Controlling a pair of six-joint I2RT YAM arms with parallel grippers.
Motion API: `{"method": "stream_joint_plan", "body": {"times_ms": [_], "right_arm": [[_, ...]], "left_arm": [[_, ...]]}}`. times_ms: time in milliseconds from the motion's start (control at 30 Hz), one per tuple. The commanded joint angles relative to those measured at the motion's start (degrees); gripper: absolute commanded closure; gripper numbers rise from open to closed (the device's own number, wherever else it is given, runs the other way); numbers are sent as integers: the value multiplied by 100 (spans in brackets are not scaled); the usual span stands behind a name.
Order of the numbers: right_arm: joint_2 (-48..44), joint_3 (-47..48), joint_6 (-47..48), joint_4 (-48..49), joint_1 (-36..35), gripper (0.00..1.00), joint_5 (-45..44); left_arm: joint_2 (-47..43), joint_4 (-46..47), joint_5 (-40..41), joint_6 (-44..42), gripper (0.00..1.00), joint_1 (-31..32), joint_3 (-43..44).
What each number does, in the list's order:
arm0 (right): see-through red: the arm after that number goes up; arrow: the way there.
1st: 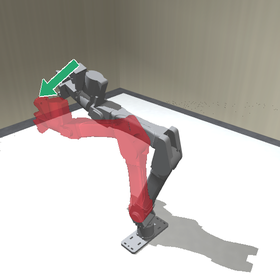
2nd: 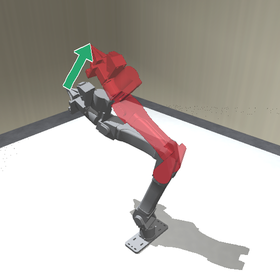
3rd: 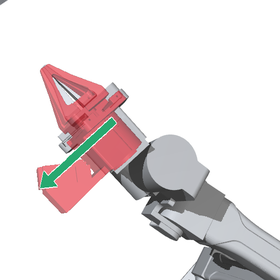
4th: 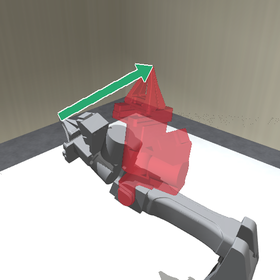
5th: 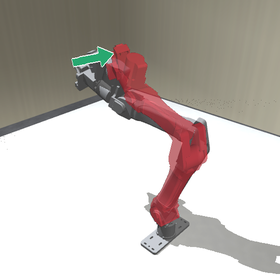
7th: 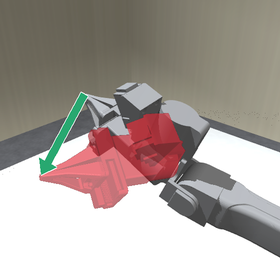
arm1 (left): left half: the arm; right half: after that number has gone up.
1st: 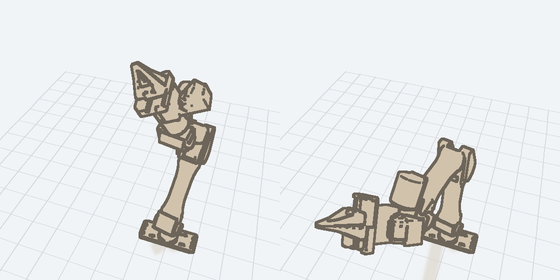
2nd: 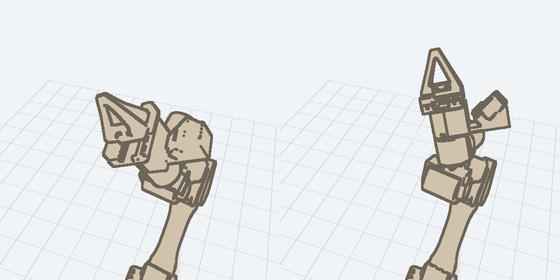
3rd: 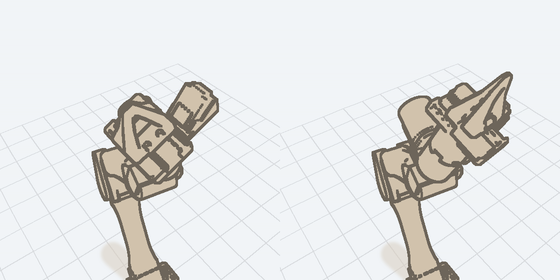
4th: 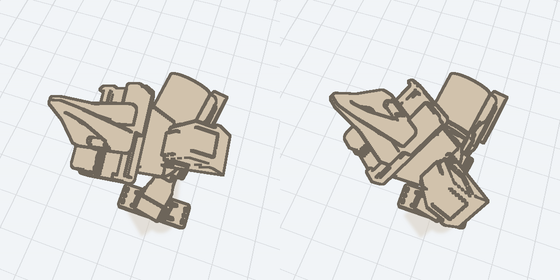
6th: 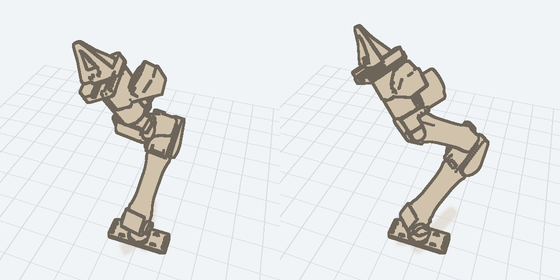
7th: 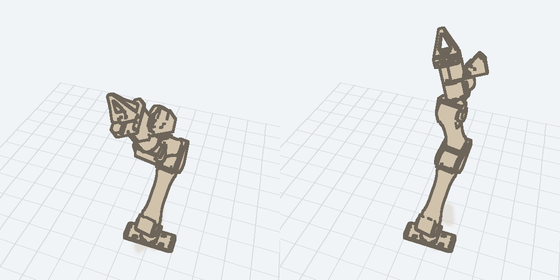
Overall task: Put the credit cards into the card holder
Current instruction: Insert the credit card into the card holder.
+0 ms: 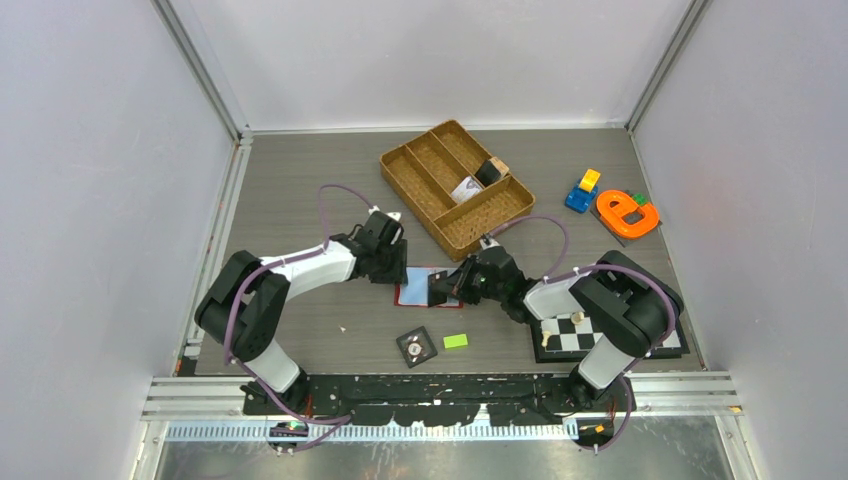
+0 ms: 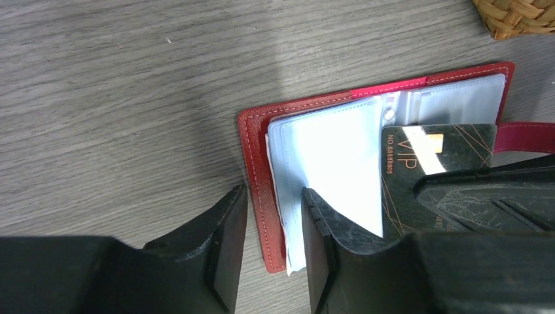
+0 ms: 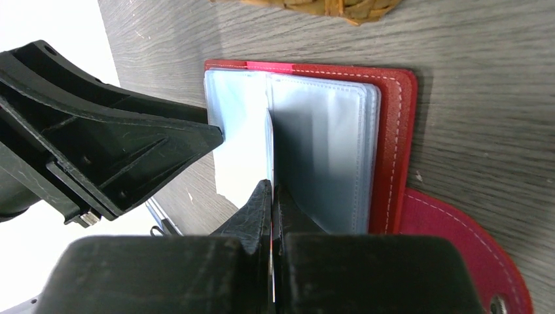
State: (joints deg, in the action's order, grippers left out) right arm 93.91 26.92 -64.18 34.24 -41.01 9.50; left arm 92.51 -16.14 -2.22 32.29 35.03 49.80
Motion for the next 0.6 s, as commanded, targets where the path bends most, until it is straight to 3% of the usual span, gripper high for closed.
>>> {"method": "stream_joint_plan", "body": {"times_ms": [0,567], "right_arm": [[-130,-131,140,308,0,100,-6],[-233,-259,240,760,8,100,215]], "left_arm": [[54,-761,410,-247,61,21,-42],[188,-874,575,-489,70,22,133]]}}
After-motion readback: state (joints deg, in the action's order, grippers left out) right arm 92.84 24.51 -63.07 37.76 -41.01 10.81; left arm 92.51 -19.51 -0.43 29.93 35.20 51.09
